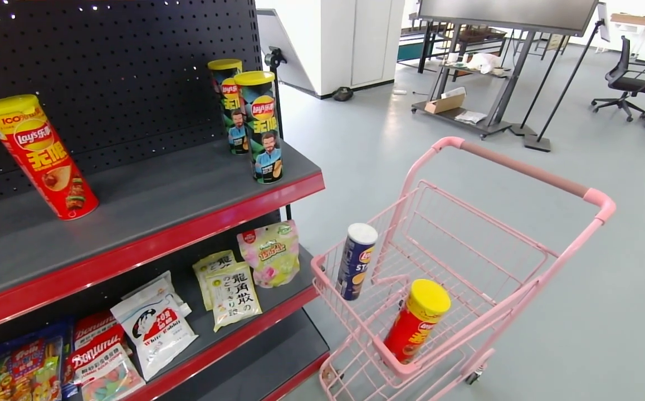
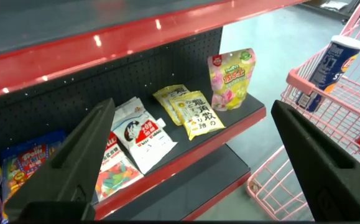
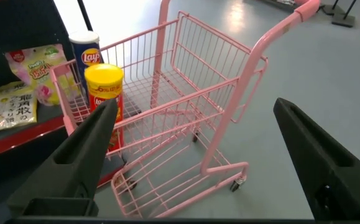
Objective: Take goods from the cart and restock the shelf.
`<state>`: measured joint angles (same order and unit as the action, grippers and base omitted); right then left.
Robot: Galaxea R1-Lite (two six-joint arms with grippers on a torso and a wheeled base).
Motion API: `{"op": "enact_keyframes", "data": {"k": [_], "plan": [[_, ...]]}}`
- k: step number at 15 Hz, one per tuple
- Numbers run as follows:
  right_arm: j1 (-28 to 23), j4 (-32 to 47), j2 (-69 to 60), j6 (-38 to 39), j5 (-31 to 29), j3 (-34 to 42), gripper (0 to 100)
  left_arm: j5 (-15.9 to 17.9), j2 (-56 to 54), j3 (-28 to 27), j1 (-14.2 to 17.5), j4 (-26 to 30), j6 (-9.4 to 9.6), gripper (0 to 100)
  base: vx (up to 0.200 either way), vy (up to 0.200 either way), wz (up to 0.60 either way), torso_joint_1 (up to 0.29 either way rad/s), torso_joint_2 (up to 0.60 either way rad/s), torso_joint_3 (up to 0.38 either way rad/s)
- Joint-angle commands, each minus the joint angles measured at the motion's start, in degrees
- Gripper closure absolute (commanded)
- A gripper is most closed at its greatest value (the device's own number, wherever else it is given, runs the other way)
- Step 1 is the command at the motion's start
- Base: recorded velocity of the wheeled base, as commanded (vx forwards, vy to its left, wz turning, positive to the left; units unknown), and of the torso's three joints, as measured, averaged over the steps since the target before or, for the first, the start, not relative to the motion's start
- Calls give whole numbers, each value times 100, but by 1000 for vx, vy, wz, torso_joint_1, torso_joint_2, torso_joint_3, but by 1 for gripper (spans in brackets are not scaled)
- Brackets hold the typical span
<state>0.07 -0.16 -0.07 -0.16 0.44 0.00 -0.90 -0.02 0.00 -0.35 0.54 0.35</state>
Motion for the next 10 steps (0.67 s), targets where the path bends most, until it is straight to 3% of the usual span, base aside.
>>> {"op": "enact_keyframes", "data": {"k": [1,4,7,8,9,10], "plan": [[1,-2,7,-11,0,0,0,-6,2,0,0,-1,0,0,0,0,0,-149,393,246],[10,-2,7,-19,26,0,0,2,2,0,0,-1,9,0,0,0,0,-141,411,253],[-7,-63,280,-37,70,-97,0,2,2,0,0,-1,9,0,0,0,0,-32,102,69],[63,-54,1809,218,35,-1547,0,2,2,0,0,-1,17,0,0,0,0,0,0,0],[10,-63,3505,1396,-141,-3393,0,2,2,0,0,-1,9,0,0,0,0,0,0,0],[81,-11,4182,1317,-35,-4061,0,2,2,0,0,-1,17,0,0,0,0,0,0,0]]}}
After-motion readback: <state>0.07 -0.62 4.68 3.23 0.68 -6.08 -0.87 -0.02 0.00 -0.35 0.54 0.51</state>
